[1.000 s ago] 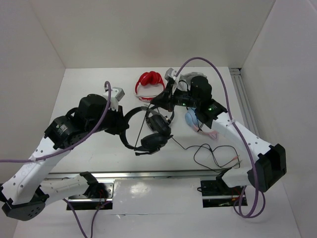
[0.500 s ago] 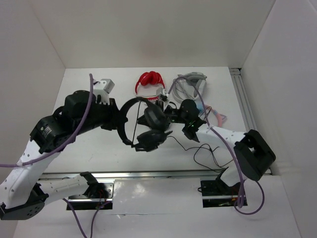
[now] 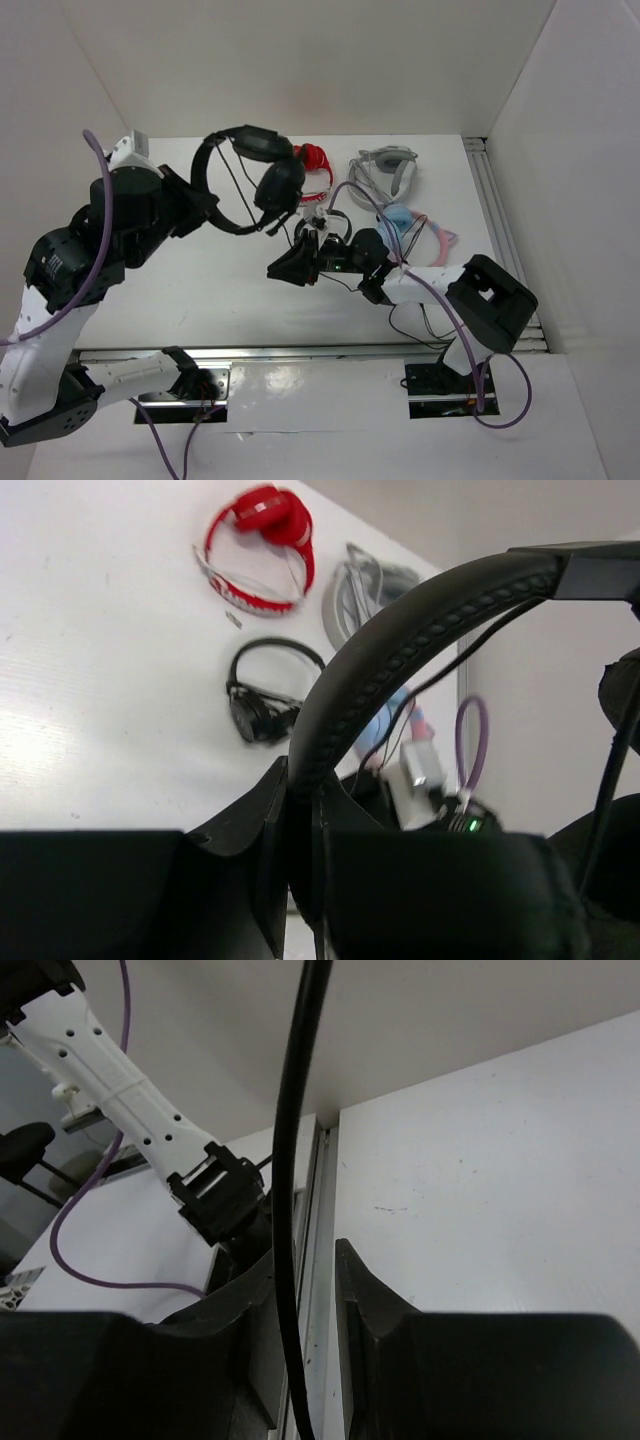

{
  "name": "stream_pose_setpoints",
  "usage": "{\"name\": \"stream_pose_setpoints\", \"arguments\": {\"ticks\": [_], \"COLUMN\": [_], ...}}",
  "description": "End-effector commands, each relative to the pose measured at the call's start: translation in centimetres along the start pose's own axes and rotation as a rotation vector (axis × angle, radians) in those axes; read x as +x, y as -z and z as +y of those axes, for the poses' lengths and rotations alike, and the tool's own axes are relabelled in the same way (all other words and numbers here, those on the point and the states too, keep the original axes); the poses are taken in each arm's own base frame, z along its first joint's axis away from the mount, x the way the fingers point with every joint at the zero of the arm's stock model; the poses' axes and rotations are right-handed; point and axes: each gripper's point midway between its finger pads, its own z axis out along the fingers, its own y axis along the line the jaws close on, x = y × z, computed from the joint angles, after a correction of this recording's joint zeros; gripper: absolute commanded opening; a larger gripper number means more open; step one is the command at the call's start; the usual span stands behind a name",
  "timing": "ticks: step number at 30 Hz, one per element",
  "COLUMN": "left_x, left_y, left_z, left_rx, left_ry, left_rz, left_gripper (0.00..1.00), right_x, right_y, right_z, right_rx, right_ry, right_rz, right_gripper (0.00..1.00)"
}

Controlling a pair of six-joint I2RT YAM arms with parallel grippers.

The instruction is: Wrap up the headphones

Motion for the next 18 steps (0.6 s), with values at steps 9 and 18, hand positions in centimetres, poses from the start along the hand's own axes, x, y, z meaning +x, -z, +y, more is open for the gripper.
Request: {"name": "stream_pose_setpoints", "arguments": {"ticks": [9,18], "left_x": [-8.7,-12.1], "left_y": [-2.7,-10.8], "left_z": [0.9,6.1], "left_rx": [-0.19,-0.254], "left_ry": [0.166,0.149], "left_rz": [-0.262,-0.147], "left_gripper": [0.0,0.0], "right_x": [2.7,3.9], "right_y": [-0.7,0.4], "right_z": [3.2,4.9], "right_rx": [-0.03,0.023], "right_ry": [0.03,0.082], "right_rz": [0.014,0.075], "right_gripper": [0.3,0.19]}}
